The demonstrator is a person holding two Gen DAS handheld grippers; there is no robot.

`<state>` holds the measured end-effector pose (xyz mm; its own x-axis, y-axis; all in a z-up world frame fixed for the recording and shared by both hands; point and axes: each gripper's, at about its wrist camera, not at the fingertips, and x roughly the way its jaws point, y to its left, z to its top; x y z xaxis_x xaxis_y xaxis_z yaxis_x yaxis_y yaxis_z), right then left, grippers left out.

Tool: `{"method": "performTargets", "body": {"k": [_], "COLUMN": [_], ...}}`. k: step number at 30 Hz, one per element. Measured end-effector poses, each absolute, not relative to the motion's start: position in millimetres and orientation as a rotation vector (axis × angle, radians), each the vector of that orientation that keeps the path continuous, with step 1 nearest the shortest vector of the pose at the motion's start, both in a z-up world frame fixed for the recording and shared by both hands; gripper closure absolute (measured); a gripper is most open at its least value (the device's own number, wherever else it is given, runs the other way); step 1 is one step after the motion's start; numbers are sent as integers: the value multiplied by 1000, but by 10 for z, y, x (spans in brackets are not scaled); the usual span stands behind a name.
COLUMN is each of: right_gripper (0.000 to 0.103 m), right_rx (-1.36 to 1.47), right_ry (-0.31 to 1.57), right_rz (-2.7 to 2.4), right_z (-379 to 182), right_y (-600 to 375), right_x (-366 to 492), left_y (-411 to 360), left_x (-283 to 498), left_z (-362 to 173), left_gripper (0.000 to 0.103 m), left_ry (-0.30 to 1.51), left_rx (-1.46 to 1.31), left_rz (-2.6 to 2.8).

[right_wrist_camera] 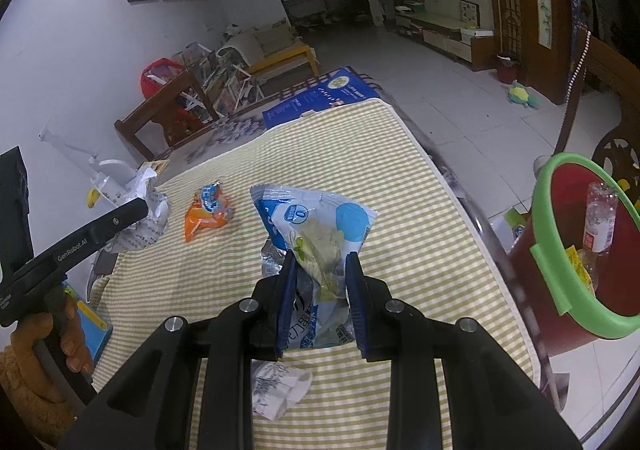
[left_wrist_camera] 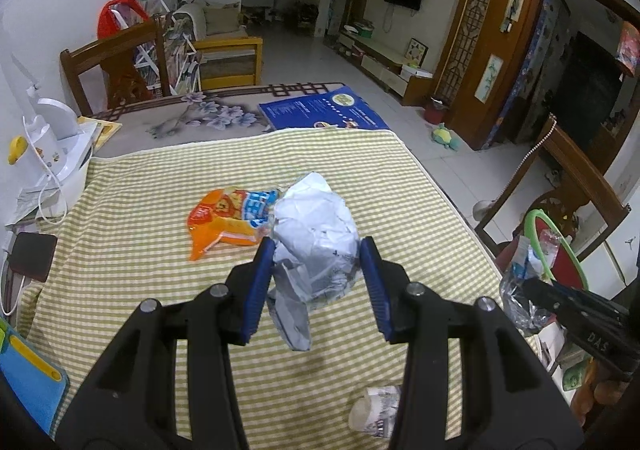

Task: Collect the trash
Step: 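Carry the white wrapper and blue-white bag over the red bucket and open both grippers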

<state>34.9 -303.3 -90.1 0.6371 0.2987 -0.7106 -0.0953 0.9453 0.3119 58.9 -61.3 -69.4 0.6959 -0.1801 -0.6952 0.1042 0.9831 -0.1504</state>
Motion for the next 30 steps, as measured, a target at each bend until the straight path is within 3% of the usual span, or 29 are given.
{"method": "performTargets", "body": {"k": [30], "right_gripper": [79], "right_rx": [285], "right_ry": [878], "right_rz": [201], "right_z": [-992], "right_y": [-3615], "right_x": [306], "left_y": [-1224], "left_x": [598], "left_z": [-847], "left_gripper": [60], "left_ry": [848], "left_rx": [-89], "left_rz": [-201]}}
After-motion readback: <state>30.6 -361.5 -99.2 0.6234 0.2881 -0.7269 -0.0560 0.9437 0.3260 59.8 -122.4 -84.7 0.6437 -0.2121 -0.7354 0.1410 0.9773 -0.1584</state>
